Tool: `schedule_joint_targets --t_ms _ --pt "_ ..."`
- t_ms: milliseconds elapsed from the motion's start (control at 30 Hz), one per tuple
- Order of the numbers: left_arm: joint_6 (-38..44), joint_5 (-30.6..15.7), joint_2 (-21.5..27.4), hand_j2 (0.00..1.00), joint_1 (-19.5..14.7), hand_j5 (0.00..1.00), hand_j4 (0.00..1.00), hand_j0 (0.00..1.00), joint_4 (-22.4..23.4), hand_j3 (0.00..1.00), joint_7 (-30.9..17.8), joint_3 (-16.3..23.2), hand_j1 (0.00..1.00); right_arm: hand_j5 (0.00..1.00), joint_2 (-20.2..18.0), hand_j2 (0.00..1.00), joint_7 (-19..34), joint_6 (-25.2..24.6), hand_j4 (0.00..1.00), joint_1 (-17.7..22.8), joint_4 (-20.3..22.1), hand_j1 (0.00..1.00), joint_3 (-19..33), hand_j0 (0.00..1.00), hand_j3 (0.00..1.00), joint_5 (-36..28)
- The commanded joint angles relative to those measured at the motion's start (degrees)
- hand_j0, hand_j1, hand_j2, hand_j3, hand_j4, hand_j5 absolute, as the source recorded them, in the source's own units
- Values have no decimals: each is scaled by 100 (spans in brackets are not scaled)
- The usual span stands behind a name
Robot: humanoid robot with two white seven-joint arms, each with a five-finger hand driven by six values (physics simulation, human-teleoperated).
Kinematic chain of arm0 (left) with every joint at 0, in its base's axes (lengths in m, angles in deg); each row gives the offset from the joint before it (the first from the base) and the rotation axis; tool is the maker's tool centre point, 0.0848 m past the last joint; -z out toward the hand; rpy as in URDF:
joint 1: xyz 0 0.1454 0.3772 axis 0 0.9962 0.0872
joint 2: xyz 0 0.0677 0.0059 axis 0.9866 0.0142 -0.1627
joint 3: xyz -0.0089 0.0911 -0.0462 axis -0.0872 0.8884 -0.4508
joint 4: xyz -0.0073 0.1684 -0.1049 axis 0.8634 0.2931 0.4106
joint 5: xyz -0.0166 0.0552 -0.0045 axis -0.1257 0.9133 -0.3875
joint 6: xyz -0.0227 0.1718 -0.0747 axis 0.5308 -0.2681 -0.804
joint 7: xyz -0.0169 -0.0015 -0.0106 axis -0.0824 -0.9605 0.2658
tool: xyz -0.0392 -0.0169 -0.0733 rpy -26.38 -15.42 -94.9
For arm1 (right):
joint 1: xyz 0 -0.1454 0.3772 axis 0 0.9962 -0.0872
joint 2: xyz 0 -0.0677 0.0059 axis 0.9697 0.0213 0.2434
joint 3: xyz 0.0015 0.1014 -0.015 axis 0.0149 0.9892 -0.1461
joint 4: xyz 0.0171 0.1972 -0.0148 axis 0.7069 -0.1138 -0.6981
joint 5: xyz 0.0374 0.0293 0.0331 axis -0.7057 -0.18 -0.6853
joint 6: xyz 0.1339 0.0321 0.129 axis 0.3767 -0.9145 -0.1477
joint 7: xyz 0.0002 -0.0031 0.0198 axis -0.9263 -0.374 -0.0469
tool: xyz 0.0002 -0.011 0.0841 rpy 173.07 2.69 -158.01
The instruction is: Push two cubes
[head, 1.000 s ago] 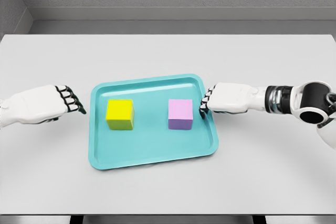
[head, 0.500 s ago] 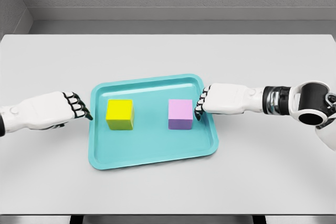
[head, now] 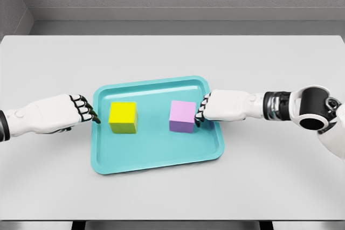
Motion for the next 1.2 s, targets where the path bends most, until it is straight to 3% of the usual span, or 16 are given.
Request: schedule_joint_targets --t_ms 0,600,1167 --pt "9 -36 -48 78 0 78 78 78 -6 78 -31 1 78 54 77 54 -3 5 54 0 -72 54 -10 54 54 47" --pt "9 -36 -268 78 -70 78 78 78 -23 78 -101 71 78 54 165 54 -3 5 54 -439 -564 54 -10 54 54 144" --pt "9 -36 -488 78 -149 78 78 78 -120 78 -268 71 78 54 965 54 -3 5 54 -668 -1328 54 -19 54 54 408"
